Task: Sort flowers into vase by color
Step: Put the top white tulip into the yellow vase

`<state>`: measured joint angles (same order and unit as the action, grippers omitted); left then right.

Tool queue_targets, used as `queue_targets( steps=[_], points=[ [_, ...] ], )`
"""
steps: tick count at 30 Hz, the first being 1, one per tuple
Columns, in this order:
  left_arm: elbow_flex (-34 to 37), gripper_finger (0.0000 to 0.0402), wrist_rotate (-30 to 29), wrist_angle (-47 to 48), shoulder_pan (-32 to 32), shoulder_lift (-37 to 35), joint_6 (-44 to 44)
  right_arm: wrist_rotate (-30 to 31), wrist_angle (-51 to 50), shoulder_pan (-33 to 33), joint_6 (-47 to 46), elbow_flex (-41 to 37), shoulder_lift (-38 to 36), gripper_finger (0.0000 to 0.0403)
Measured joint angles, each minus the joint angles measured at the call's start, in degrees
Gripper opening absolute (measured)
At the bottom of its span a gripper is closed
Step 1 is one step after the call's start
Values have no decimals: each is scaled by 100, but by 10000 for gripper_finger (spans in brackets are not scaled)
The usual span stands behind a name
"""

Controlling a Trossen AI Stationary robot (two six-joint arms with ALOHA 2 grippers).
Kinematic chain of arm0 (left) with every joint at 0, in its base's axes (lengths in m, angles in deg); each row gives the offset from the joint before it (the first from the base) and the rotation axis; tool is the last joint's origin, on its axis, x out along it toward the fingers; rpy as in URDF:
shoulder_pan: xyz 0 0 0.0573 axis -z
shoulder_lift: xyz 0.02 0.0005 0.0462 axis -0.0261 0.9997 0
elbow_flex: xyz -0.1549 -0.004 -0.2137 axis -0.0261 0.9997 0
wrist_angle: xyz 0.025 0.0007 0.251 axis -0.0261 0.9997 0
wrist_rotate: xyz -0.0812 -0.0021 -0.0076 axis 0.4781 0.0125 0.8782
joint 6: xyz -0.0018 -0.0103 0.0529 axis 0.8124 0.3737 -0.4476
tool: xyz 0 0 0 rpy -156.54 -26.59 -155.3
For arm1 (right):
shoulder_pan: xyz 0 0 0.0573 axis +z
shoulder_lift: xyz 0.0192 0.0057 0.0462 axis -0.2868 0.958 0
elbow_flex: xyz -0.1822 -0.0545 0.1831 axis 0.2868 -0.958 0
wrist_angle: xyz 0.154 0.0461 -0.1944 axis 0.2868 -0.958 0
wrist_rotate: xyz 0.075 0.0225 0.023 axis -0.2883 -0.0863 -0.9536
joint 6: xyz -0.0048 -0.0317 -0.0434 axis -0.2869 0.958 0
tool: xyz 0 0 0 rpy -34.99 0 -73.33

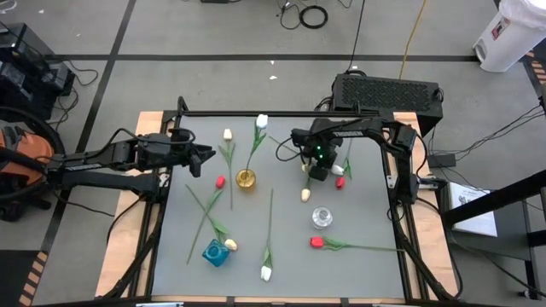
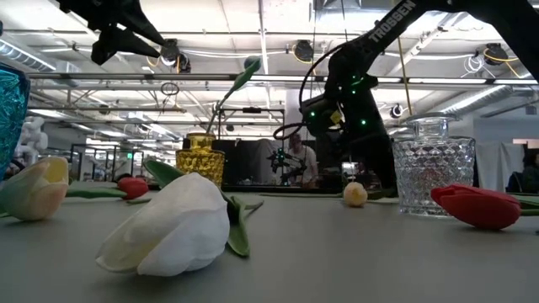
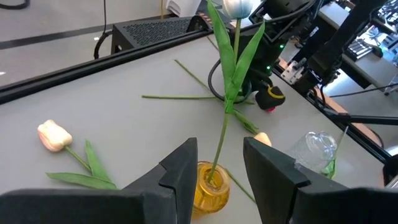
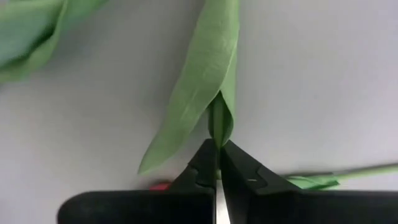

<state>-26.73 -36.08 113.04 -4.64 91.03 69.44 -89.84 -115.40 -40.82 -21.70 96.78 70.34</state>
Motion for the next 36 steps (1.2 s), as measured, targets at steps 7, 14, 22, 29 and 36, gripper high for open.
queue_targets(
  steps=[7,14,22,29,36],
  points=[
    [0,137,-17,0,0,0,0,285,-515,109,53,602,0,0],
    [0,137,-20,0,-1,0,0,572,-1294,156,34,1423,0,0],
    [0,137,-24,0,-2,0,-144,940,-2135,243,0,2381,0,0],
    [0,137,-24,0,0,0,-144,1031,-2134,332,-242,3034,-83,0],
    [0,137,-14,-18,0,0,-130,1048,-2127,299,-430,3316,-77,0]
  ],
)
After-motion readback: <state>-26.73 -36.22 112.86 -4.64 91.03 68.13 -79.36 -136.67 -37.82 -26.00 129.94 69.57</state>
